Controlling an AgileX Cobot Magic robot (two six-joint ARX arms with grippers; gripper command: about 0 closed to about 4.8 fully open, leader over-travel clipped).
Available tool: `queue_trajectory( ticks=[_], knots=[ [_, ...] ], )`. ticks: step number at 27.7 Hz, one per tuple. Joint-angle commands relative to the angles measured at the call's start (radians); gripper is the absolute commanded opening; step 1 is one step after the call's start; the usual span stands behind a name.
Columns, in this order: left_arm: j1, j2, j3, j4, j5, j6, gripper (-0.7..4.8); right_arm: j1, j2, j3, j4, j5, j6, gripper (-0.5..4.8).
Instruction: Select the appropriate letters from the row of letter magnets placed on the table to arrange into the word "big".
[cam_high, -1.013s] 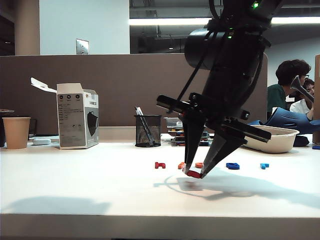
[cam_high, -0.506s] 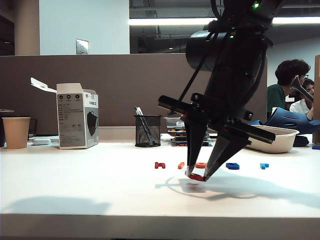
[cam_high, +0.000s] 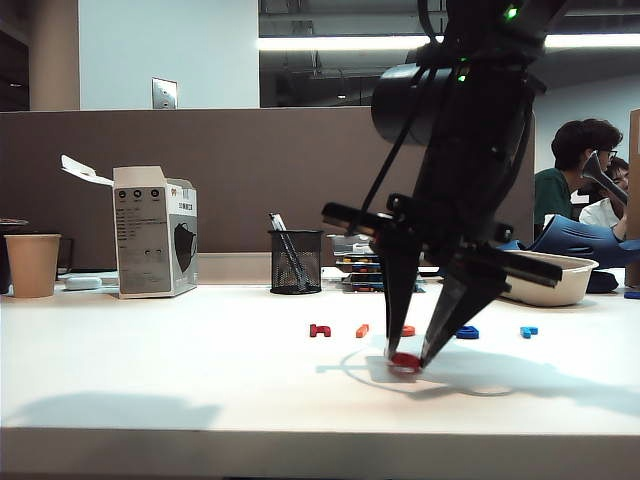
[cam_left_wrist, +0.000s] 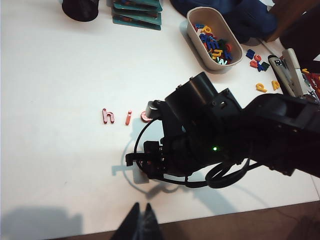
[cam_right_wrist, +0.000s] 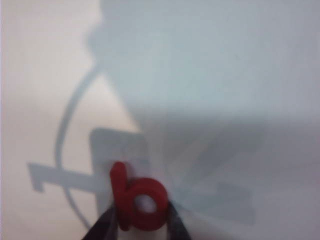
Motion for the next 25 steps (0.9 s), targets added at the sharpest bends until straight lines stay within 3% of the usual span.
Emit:
queue_trajectory(
  ticks=[1, 7, 11, 25],
  knots=[
    [-0.001, -0.002, 0.002, 0.002, -0.009, 0.001, -0.05, 0.002, 0.037, 0.002, -0.012, -0.028, 0.002, 1.07],
    [-0.001, -0.002, 0.002, 0.002, -0.010, 0.001, -0.05, 0.002, 0.047, 0.002, -0.012, -0.036, 0.001, 1.13],
    [-0.001, -0.002, 0.002, 0.002, -0.010, 0.001, -0.05, 0.002, 0.047, 0.002, -0.015, -0.036, 0.001, 1.61],
    [-0.001, -0.002, 0.002, 0.002, -0.010, 0.001, -0.05, 0.002, 0.046, 0.008, -0.016, -0.056, 0.000, 1.82]
  ],
)
